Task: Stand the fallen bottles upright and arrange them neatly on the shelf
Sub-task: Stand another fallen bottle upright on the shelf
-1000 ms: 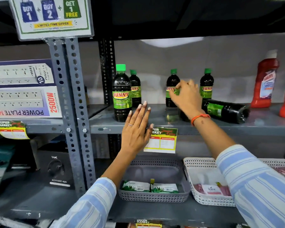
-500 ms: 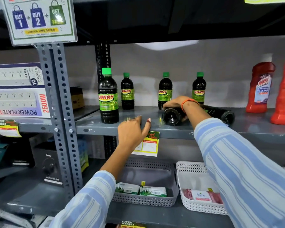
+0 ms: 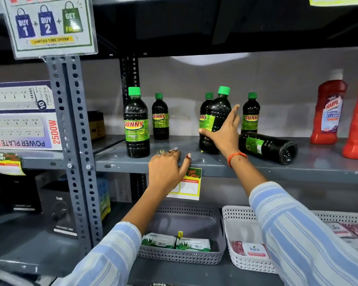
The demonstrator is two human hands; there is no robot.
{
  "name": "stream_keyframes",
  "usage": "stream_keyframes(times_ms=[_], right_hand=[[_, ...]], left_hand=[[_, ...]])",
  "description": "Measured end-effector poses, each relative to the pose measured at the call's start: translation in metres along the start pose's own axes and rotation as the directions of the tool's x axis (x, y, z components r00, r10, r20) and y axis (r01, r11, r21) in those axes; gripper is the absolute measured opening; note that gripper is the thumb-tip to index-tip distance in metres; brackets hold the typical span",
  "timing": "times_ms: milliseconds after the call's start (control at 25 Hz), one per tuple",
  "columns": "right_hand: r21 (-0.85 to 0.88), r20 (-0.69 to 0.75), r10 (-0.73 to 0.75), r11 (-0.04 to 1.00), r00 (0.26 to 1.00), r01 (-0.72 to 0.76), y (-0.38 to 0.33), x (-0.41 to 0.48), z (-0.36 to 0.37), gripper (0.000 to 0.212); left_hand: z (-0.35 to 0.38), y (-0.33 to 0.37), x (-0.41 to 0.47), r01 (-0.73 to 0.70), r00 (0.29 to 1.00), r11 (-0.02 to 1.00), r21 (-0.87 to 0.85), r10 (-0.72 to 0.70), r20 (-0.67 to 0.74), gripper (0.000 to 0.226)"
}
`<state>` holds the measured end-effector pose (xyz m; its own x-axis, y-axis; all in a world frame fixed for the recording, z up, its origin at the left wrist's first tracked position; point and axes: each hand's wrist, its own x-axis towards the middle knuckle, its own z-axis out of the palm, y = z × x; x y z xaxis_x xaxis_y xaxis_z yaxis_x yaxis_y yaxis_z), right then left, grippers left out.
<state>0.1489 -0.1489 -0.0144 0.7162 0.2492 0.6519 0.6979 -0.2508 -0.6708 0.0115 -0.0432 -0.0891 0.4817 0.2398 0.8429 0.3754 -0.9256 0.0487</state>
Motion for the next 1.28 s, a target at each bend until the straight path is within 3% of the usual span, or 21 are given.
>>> stream_keyframes(times_ms=[160, 400, 640, 800, 1040, 1200, 1280], right_hand=[[-0.078, 0.070, -0.051, 0.995, 0.996, 0.057, -0.001, 0.001, 0.006, 0.129], [-0.192, 0.075, 0.063, 0.980, 0.995, -0.048, 0.009, -0.002, 0.011, 0.115], [0.019, 0.167, 0.109, 0.993, 0.980, -0.113, 0.013, 0.002, 0.012, 0.081], [0.009, 0.182, 0.095, 0.995, 0.979, -0.099, 0.015, 0.001, 0.011, 0.098], [0.204, 0.264, 0.175, 0.951, 0.949, -0.232, 0.015, 0.000, 0.009, 0.070], [0.171, 0.263, 0.174, 0.959, 0.949, -0.224, 0.020, 0.002, 0.012, 0.092], [0.243, 0.266, 0.171, 0.940, 0.949, -0.238, 0.018, 0.001, 0.009, 0.086]], left_hand=[[0.001, -0.002, 0.002, -0.013, 1.000, 1.000, -0.008, 0.012, -0.010, 0.056], [0.004, -0.001, 0.000, -0.017, 1.000, 0.999, -0.027, 0.017, -0.024, 0.053], [0.006, -0.002, 0.001, -0.016, 0.999, 1.000, -0.025, 0.015, -0.044, 0.053], [0.005, -0.002, 0.001, -0.019, 0.999, 1.000, -0.025, 0.018, -0.049, 0.052], [0.004, -0.001, -0.001, -0.018, 0.998, 0.999, -0.027, 0.016, -0.057, 0.050], [0.004, -0.001, 0.000, -0.014, 0.998, 1.000, -0.026, 0.013, -0.062, 0.050], [0.005, -0.001, 0.000, -0.015, 0.998, 1.000, -0.026, 0.014, -0.062, 0.049]])
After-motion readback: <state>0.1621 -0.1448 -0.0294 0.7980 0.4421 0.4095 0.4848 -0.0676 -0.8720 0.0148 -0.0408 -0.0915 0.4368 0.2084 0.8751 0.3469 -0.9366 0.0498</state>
